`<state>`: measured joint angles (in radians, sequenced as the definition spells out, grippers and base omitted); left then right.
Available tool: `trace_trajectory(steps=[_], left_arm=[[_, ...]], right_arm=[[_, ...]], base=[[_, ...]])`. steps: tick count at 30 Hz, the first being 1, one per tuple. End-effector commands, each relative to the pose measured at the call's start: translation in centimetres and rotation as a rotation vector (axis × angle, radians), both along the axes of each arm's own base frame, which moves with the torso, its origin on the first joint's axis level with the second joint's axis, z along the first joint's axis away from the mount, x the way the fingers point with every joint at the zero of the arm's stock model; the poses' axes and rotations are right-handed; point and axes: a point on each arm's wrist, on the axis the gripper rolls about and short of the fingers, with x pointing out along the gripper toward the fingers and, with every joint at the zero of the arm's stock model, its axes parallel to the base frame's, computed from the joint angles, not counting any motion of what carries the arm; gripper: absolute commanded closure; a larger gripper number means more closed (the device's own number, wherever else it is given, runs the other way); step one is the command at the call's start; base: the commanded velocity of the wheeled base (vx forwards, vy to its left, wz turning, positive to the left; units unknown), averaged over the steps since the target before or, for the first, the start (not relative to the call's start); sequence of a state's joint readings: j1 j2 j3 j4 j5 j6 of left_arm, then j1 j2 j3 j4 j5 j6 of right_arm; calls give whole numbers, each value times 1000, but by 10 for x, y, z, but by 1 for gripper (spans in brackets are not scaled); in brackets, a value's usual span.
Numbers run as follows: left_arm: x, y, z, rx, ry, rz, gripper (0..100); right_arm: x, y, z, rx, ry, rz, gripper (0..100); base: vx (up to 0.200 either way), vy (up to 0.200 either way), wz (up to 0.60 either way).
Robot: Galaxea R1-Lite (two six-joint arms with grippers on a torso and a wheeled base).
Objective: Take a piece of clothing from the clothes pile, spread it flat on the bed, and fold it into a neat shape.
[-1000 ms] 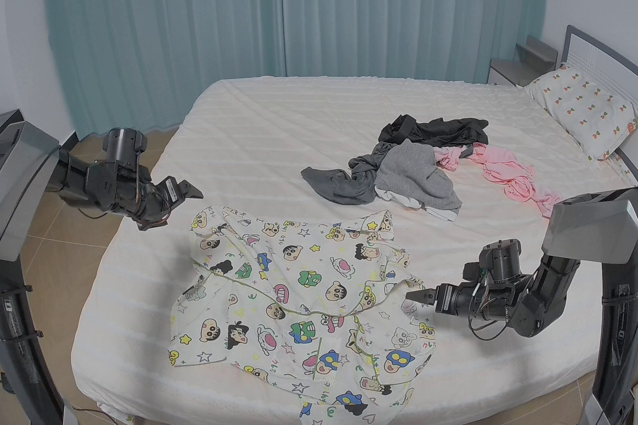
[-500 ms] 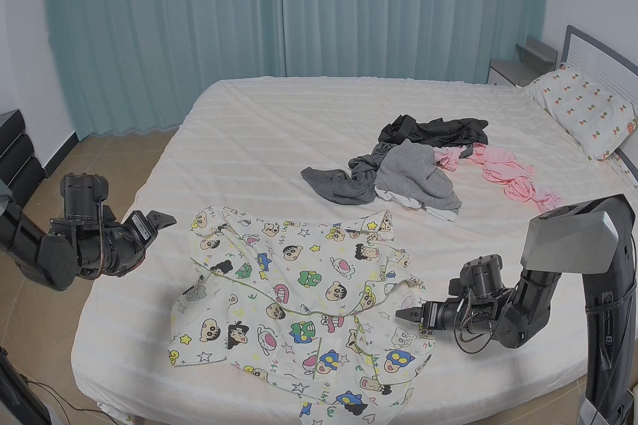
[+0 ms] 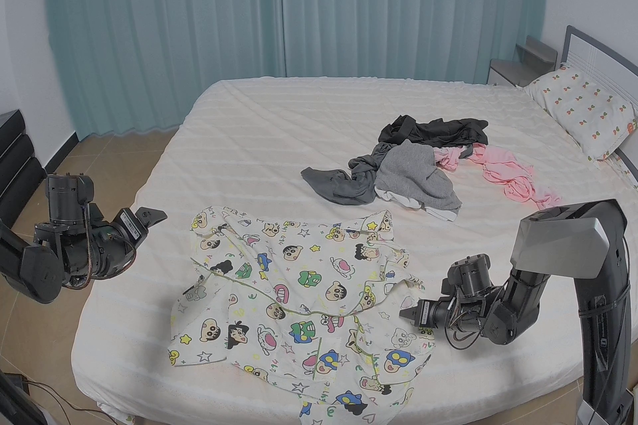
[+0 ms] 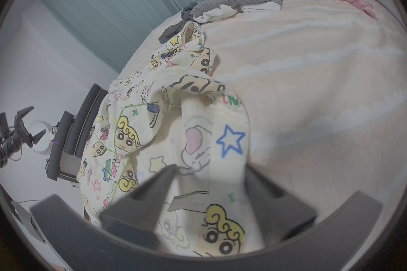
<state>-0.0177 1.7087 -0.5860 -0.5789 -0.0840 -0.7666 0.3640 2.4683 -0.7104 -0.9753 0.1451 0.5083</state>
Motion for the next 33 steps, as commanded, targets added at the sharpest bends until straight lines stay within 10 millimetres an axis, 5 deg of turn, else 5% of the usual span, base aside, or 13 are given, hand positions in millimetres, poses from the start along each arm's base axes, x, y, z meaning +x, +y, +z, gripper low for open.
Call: trace_trajectory(steps=[1,10,15,25,33], left_arm=[[0,-3,0,1,-2,-11,0],[-4,-7,3,9,-11,-22,0],[-12,-9,-10,67,38,-59,0],[-24,-12,-39,98,159,-114,0],[-23,-12,-48,99,171,-117,0]], right_arm=[[1,-2,10,26,-12,-25,100],[3,-13,18,39,-22,-71,100],[8,-38,37,47,-65,-141,100],[20,-75,42,53,-89,-242,100],[5,-65,40,88,-35,-159,100]], base=[[0,0,0],[0,0,0],[0,0,0],[0,0,0],[0,0,0]])
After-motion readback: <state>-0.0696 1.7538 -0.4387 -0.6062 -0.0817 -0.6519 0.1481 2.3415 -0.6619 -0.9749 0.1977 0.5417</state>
